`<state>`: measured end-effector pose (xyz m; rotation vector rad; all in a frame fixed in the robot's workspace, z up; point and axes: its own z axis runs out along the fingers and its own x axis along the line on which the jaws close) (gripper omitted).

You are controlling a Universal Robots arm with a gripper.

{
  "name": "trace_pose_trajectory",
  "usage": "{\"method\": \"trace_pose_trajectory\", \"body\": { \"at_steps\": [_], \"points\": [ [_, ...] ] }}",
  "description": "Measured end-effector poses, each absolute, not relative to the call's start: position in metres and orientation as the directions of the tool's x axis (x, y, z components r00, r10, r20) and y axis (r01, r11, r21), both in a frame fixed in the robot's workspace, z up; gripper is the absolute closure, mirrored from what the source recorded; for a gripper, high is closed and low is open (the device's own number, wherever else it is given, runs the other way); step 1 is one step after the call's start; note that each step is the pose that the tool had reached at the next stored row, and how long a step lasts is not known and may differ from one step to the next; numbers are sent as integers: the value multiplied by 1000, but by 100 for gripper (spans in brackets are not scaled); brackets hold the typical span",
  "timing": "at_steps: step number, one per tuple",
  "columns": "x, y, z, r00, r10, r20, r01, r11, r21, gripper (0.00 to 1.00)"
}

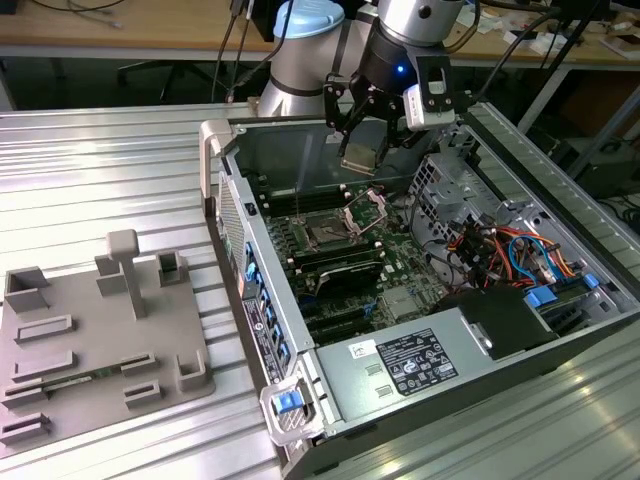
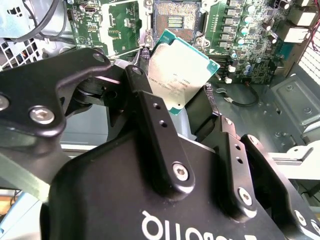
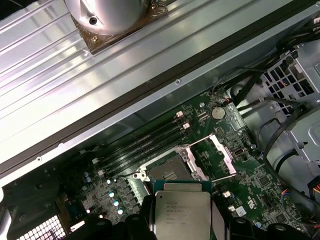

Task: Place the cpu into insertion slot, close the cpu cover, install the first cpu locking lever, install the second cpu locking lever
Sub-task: 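Place the cpu into insertion slot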

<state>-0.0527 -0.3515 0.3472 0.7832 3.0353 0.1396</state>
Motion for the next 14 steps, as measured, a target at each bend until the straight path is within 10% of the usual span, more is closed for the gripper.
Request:
{"method": "trace_pose_trajectory", "body": {
  "at_steps": [14],
  "points": [
    [-53,-352,346,-864,504,19,503,860,87,45]
  ]
}}
